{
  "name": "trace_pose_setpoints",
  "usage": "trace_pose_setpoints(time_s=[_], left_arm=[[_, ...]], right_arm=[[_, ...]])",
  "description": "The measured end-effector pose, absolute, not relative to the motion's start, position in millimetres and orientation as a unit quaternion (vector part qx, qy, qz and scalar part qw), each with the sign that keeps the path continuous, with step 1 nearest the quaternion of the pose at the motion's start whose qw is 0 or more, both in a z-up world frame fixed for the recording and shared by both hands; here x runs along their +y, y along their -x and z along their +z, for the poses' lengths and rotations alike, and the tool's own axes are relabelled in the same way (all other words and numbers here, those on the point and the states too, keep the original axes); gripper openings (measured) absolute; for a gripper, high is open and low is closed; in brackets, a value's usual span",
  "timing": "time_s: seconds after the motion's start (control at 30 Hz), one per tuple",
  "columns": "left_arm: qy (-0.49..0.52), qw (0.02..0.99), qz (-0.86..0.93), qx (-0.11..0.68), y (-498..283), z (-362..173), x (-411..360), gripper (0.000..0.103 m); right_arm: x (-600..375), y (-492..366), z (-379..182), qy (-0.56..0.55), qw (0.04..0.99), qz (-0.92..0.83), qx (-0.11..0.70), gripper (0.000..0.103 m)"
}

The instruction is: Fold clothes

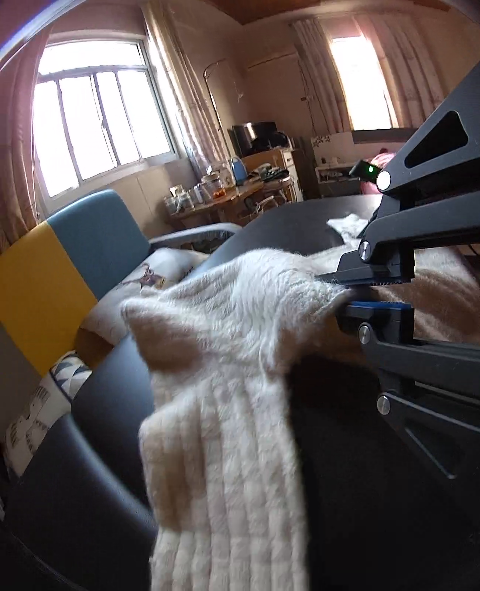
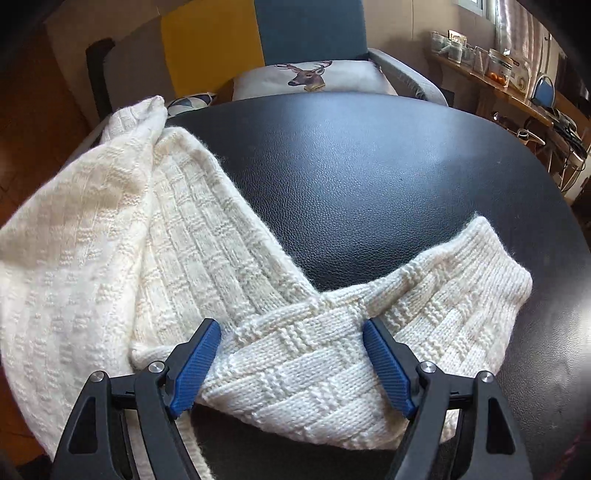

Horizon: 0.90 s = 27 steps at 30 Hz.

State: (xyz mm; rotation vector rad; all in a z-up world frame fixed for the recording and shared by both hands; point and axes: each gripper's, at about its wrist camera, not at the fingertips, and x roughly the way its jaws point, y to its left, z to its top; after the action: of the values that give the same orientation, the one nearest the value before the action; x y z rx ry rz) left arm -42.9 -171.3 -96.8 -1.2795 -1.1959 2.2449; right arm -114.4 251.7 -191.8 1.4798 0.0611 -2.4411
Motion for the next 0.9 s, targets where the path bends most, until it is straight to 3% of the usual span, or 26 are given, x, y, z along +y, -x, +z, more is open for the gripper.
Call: trace_pose_setpoints(time_s=[0.2, 0.33, 0.43, 0.67, 0.8, 0.9], left_arm=[[0.500, 0.056, 0.788, -0.356, 9.7, -152.6, -220.8, 0.006], [0.494, 0.042, 0.780, -0.383, 1.8, -169.1, -241.8, 0.006], [0.491, 0.047, 0.775, -0.396, 0.3, -167.4, -251.2, 0.012], [0.442, 0.020, 0.820, -0.364, 1.7, -136.2, -271.5, 0.042], [0.436, 0.005, 0.826, -0.358, 10.8, -134.6, -276.5, 0.045], [0.429, 0.011, 0.836, -0.341, 18.2, -132.5, -274.2, 0.050]], right_arm=[[266.0, 118.2, -193.1, -0.531, 0.123, -0.838, 0.021, 0.082], [269.2, 122.4, -190.5, -0.540, 0.123, -0.833, 0.024, 0.082], [259.8, 124.8, -172.6, -0.517, 0.143, -0.844, 0.021, 0.082], [189.1, 131.0, -148.3, -0.462, 0.216, -0.856, 0.080, 0.082], [146.7, 143.3, -162.5, -0.470, 0.240, -0.841, 0.120, 0.078], [127.9, 147.6, -178.8, -0.501, 0.294, -0.810, 0.085, 0.071]])
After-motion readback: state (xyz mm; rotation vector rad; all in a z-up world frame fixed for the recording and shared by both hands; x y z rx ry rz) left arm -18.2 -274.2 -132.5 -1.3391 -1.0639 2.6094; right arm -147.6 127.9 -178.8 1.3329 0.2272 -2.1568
